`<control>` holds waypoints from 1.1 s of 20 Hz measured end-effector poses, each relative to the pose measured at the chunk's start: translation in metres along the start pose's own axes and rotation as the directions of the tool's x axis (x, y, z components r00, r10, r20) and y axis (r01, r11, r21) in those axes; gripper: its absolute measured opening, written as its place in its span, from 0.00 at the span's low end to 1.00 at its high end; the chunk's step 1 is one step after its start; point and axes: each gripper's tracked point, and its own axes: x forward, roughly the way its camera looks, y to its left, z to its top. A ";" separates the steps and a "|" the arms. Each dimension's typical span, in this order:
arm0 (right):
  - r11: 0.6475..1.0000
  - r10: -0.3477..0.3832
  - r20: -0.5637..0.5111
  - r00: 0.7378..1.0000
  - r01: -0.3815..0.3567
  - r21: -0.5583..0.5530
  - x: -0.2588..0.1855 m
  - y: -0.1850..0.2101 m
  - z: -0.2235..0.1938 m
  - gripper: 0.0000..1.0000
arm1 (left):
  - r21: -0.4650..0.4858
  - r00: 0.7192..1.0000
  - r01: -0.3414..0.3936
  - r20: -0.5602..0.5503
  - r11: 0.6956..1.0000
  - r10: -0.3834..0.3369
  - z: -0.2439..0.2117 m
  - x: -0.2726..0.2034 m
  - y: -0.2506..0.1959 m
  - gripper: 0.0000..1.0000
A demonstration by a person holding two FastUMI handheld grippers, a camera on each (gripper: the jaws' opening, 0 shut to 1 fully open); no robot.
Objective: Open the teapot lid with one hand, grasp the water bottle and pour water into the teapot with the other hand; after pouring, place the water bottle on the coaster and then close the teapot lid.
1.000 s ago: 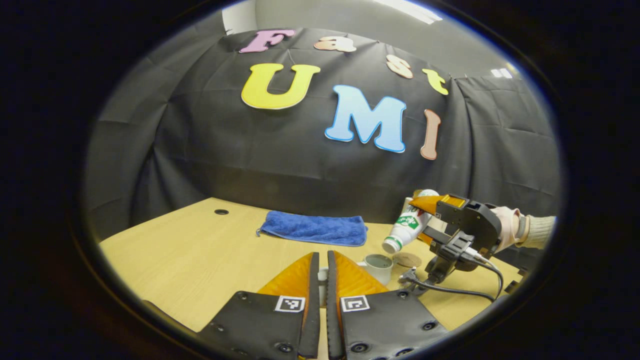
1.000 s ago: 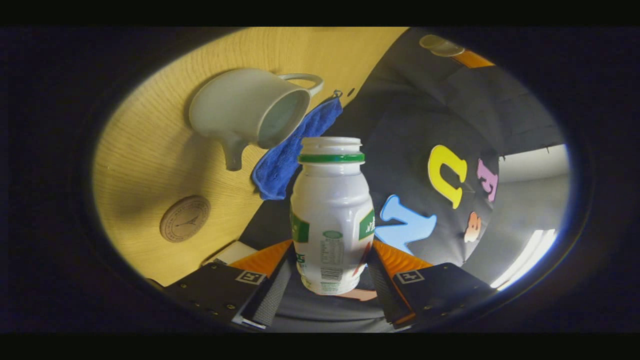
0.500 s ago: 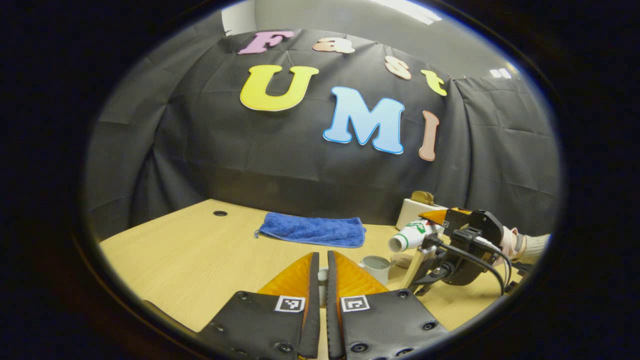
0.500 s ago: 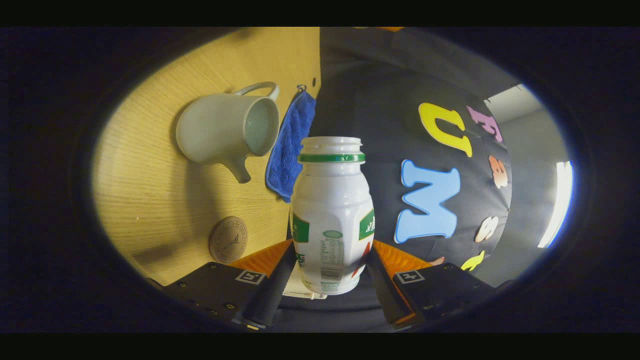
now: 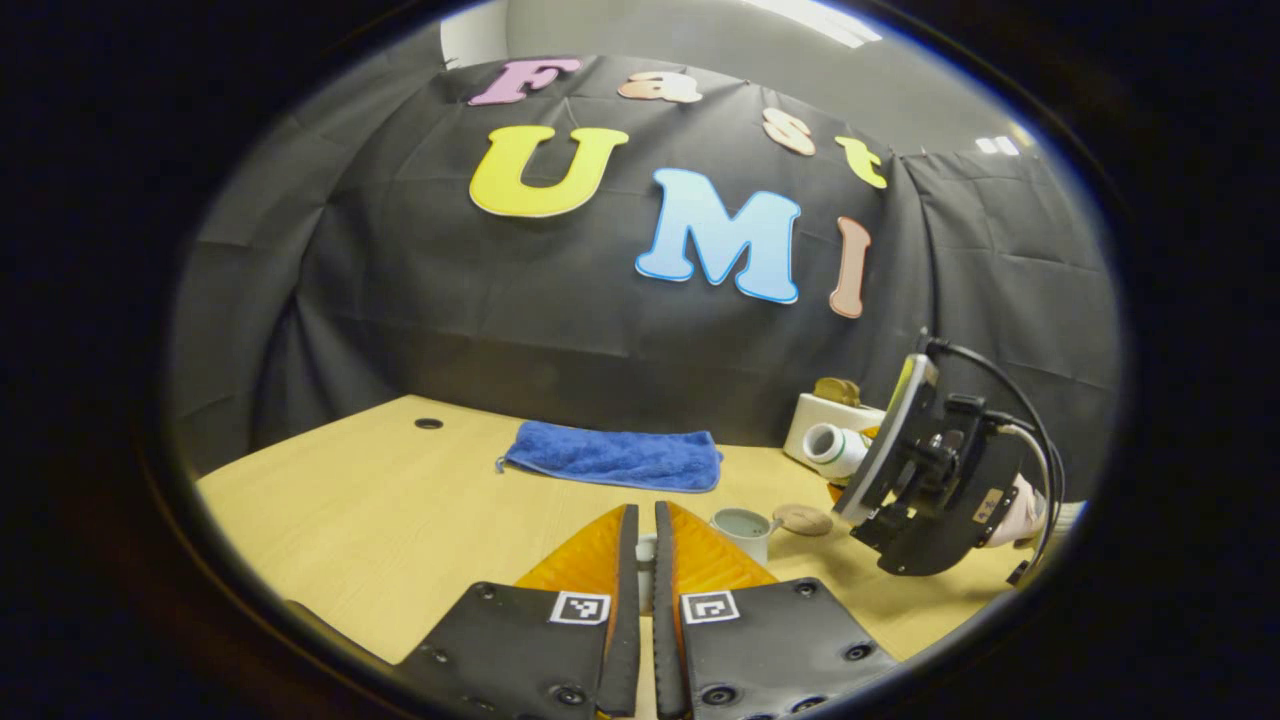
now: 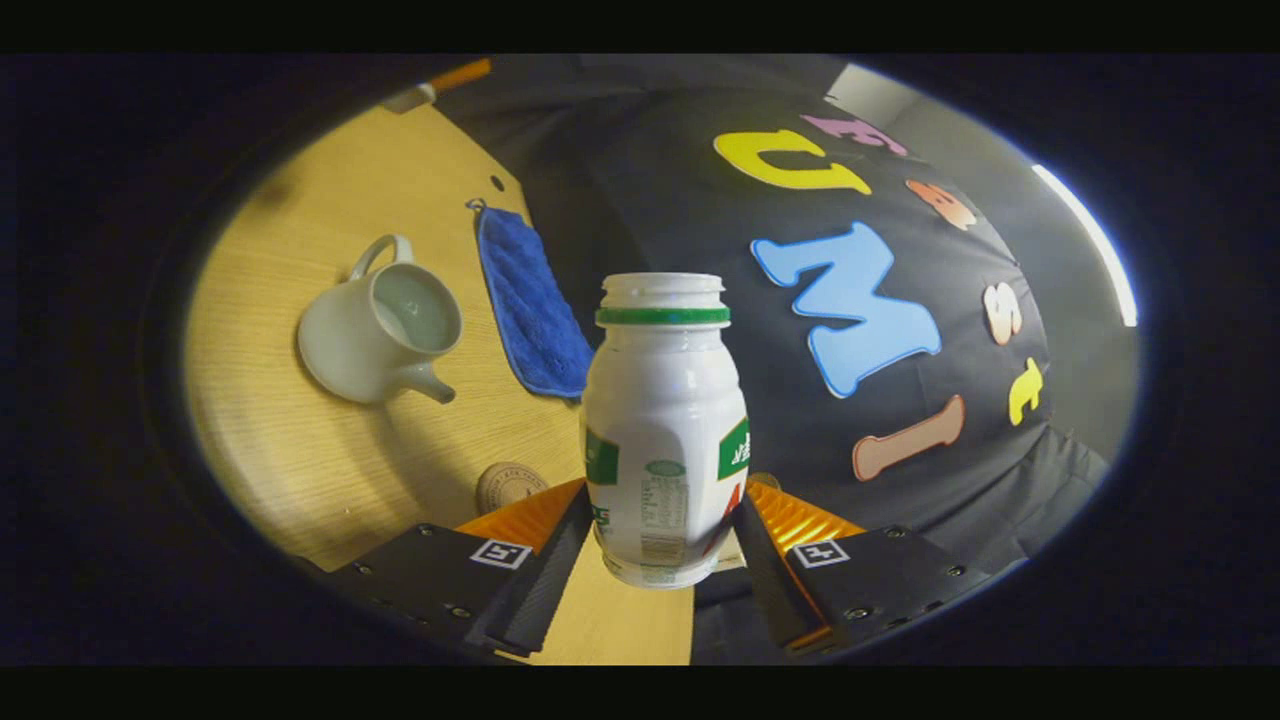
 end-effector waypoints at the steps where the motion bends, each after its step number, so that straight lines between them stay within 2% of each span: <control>1: 0.999 0.003 -0.010 1.000 -0.002 0.045 0.000 -0.002 -0.002 0.80 | 0.001 1.000 0.007 -0.002 1.000 -0.007 0.000 0.002 -0.003 0.16; 6: 0.967 0.038 -0.031 0.999 -0.029 0.254 0.004 -0.003 -0.007 0.80 | 0.034 0.999 0.030 -0.013 0.999 -0.030 -0.002 0.018 -0.017 0.16; 10: 0.911 0.082 -0.030 0.996 -0.063 0.408 0.006 -0.002 -0.010 0.80 | 0.075 0.999 0.050 0.000 0.996 -0.050 0.006 0.037 -0.035 0.16; 13: 0.888 0.081 -0.025 0.996 -0.061 0.455 0.007 -0.001 -0.012 0.79 | 0.117 0.998 0.062 0.005 0.991 -0.063 0.010 0.055 -0.049 0.16; 15: 0.875 0.087 -0.021 0.996 -0.066 0.479 0.006 -0.003 -0.016 0.79 | 0.137 0.998 0.068 0.004 0.988 -0.070 0.010 0.067 -0.058 0.12; 16: 0.865 0.091 -0.019 0.996 -0.070 0.497 0.006 -0.004 -0.017 0.80 | 0.144 0.997 0.072 0.003 0.987 -0.073 0.008 0.073 -0.062 0.16; 17: 0.854 0.094 -0.016 0.995 -0.072 0.514 0.008 -0.007 -0.018 0.80 | 0.150 0.997 0.075 -0.001 0.986 -0.076 0.006 0.078 -0.065 0.08; 18: 0.842 0.095 -0.014 0.995 -0.073 0.534 0.008 -0.009 -0.019 0.80 | 0.155 0.997 0.077 -0.006 0.985 -0.077 0.003 0.083 -0.069 0.12; 19: 0.828 0.097 -0.011 0.995 -0.075 0.555 0.008 -0.010 -0.019 0.80 | 0.160 0.997 0.079 -0.013 0.984 -0.078 0.001 0.089 -0.072 0.08; 20: 0.813 0.100 -0.008 0.995 -0.077 0.577 0.009 -0.012 -0.020 0.80 | 0.165 0.997 0.080 -0.017 0.983 -0.079 -0.002 0.093 -0.075 0.12; 22: 0.789 0.097 -0.006 0.995 -0.073 0.609 0.009 -0.023 -0.021 0.79 | 0.177 0.997 0.083 -0.025 0.981 -0.080 -0.005 0.102 -0.081 0.08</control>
